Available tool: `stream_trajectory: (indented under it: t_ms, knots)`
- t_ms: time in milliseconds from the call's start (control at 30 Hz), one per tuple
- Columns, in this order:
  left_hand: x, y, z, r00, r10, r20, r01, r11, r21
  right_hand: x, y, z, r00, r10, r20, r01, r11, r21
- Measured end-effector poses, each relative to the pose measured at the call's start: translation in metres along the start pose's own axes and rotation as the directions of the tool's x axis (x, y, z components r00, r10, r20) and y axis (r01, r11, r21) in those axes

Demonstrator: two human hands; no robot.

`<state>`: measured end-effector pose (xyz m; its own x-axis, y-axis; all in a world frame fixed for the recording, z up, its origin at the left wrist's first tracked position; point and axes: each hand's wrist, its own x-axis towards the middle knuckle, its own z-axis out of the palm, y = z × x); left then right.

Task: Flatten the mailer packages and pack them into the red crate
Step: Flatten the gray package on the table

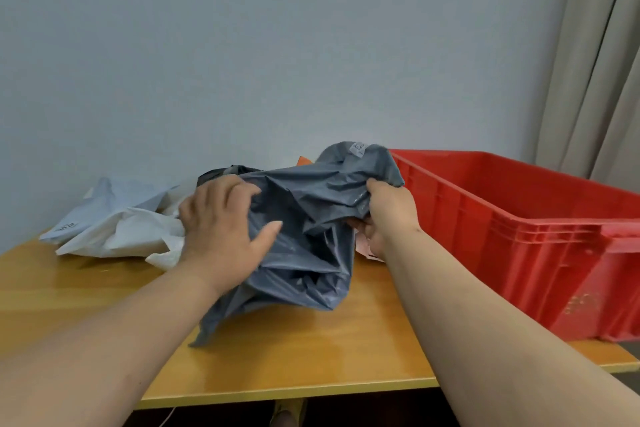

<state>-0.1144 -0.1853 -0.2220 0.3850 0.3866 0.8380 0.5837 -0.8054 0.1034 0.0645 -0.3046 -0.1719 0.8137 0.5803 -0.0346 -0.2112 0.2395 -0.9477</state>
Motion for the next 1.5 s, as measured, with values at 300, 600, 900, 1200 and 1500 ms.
stream_trajectory:
  t_ms: [300,600,900,1200,1500]
  knots:
    - [-0.008,0.016,-0.004,0.809,0.16,0.566,-0.296,0.942,0.156,-0.016,-0.019,0.004,0.999,-0.033,0.014,0.032,0.998,0.062]
    - [0.015,-0.028,-0.026,0.882,-0.418,0.216,0.47,0.809,-0.352,-0.01,-0.012,-0.028,0.934,-0.28,-0.222,0.205,0.929,-0.308]
    - [0.016,-0.048,-0.038,0.646,-0.747,0.157,0.637,0.414,-0.65,-0.017,-0.035,-0.055,0.911,-0.333,-0.243,0.275,0.931,-0.241]
    - [0.021,-0.062,-0.061,0.617,-0.774,0.143,0.616,0.362,-0.7,-0.024,-0.07,-0.062,0.914,-0.296,-0.279,0.283,0.955,-0.086]
    - [0.013,-0.082,-0.044,0.571,-0.764,0.3,0.737,0.316,-0.598,-0.009,-0.071,-0.07,0.867,-0.382,-0.32,0.013,0.659,-0.752]
